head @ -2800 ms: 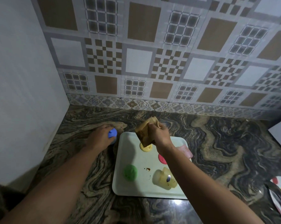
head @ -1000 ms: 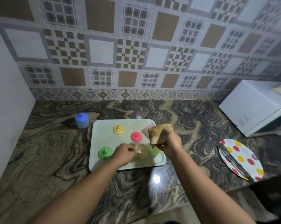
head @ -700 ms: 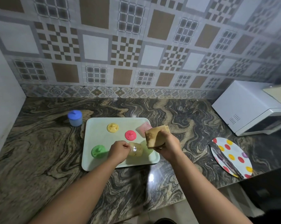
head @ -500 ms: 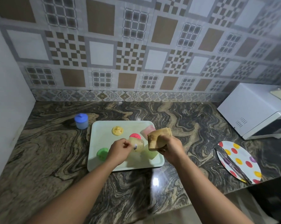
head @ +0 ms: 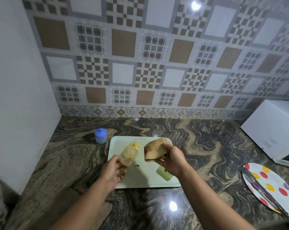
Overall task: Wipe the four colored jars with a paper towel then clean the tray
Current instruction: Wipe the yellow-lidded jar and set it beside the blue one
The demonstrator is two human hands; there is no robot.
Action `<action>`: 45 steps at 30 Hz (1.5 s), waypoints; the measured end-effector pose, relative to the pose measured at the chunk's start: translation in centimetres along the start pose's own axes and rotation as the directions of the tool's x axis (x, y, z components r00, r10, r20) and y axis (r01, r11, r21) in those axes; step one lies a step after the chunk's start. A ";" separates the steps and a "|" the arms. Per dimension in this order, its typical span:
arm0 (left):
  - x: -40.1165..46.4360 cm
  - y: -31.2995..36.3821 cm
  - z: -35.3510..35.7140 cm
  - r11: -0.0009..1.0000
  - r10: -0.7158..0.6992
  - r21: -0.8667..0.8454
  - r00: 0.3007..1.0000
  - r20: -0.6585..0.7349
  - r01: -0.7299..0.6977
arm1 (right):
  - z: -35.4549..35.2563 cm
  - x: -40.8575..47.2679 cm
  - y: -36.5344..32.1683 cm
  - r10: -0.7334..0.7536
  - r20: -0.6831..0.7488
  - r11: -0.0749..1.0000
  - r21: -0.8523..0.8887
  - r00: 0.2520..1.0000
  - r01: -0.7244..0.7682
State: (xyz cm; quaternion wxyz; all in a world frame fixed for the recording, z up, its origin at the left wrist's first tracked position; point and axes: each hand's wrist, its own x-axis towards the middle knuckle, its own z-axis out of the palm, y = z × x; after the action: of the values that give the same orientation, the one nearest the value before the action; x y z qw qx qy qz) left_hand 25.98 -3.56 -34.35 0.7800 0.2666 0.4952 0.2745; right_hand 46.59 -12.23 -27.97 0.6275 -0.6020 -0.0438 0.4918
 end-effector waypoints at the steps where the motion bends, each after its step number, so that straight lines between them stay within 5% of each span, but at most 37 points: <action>1: 0.0 0.2 -0.4 1.000 0.013 -0.011 1.000 -0.003 -0.013 | 0.3 0.2 0.1 -0.022 -0.006 0.999 -0.028 1.000 0.022; 7: -0.2 1.1 -2.3 0.956 0.249 0.163 0.968 -0.010 -0.244 | 1.1 0.0 1.0 -0.132 0.004 0.983 -0.128 0.991 0.132; 11: 0.0 1.9 -2.2 0.878 0.366 0.300 0.927 0.081 -0.372 | 3.2 -0.4 1.6 -0.391 0.110 0.846 -0.348 0.914 0.404; 14: 0.6 2.8 -1.1 0.809 0.418 0.389 0.897 0.146 -0.440 | 5.0 0.5 2.7 -0.606 0.349 0.542 -0.477 0.715 0.692; 16: 1.1 3.5 -0.1 0.761 0.466 0.418 0.866 0.179 -0.496 | 5.5 1.7 3.5 -0.606 0.589 0.228 -0.516 0.535 0.826; 18: 1.3 4.5 0.6 0.706 0.509 0.454 0.835 0.210 -0.545 | 5.6 2.9 4.3 -0.545 0.750 -0.107 -0.504 0.373 0.857; 21: 1.6 5.5 1.3 0.692 0.509 0.436 0.817 0.271 -0.576 | 4.9 3.6 4.0 -0.605 0.752 -0.312 -0.526 0.261 0.791; 24: 1.3 6.1 2.8 0.723 0.527 0.339 0.798 0.293 -0.602 | 4.9 4.1 2.5 -0.682 0.671 -0.213 -0.563 0.291 0.799; 26: 1.4 6.4 3.5 0.729 0.551 0.276 0.776 0.307 -0.627 | 5.8 4.2 1.7 -0.698 0.610 0.006 -0.519 0.375 0.855; 28: 1.4 6.7 3.6 0.726 0.566 0.261 0.768 0.299 -0.636 | 7.1 3.8 1.0 -0.651 0.494 0.418 -0.400 0.576 0.815; 30: 1.5 6.6 3.2 0.731 0.564 0.276 0.780 0.271 -0.624 | 8.1 3.8 0.0 -0.368 0.322 0.809 -0.351 0.872 0.471; 31: 1.4 6.6 2.9 0.736 0.558 0.290 0.791 0.252 -0.612 | 8.1 3.9 -0.1 -0.170 0.261 0.908 -0.334 0.950 0.254; 33: 1.1 6.6 2.5 0.752 0.551 0.295 0.808 0.211 -0.590 | 7.9 4.3 0.0 0.026 0.203 0.966 -0.258 0.979 0.028; 36: 1.2 6.6 1.9 0.726 0.557 0.359 0.808 0.194 -0.587 | 7.9 4.6 0.5 -0.151 0.112 0.971 -0.169 0.982 0.169; 38: 1.2 6.7 1.7 0.700 0.557 0.412 0.807 0.196 -0.583 | 7.9 3.8 0.8 -0.464 0.203 0.825 -0.254 0.862 0.504; 40: 1.0 6.8 1.8 0.693 0.555 0.423 0.806 0.206 -0.585 | 7.6 2.7 1.5 -0.598 0.495 0.459 -0.432 0.630 0.776; 42: 0.7 7.2 2.3 0.700 0.563 0.392 0.799 0.211 -0.597 | 7.0 2.7 2.7 -0.534 0.674 -0.010 -0.608 0.510 0.794; 43: 0.6 7.4 2.4 0.702 0.561 0.383 0.798 0.223 -0.600 | 6.9 2.8 3.0 -0.533 0.689 -0.130 -0.641 0.492 0.757; 45: 0.2 7.7 2.6 0.677 0.551 0.390 0.781 0.293 -0.624 | 6.6 3.2 3.2 -0.565 0.668 -0.077 -0.628 0.485 0.775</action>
State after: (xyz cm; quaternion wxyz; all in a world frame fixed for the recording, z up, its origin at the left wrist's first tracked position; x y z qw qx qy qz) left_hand 27.17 1.63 -28.19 0.5968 0.6109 0.3731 0.3625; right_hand 42.18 -6.07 -30.43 0.3381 -0.6733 -0.6554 0.0529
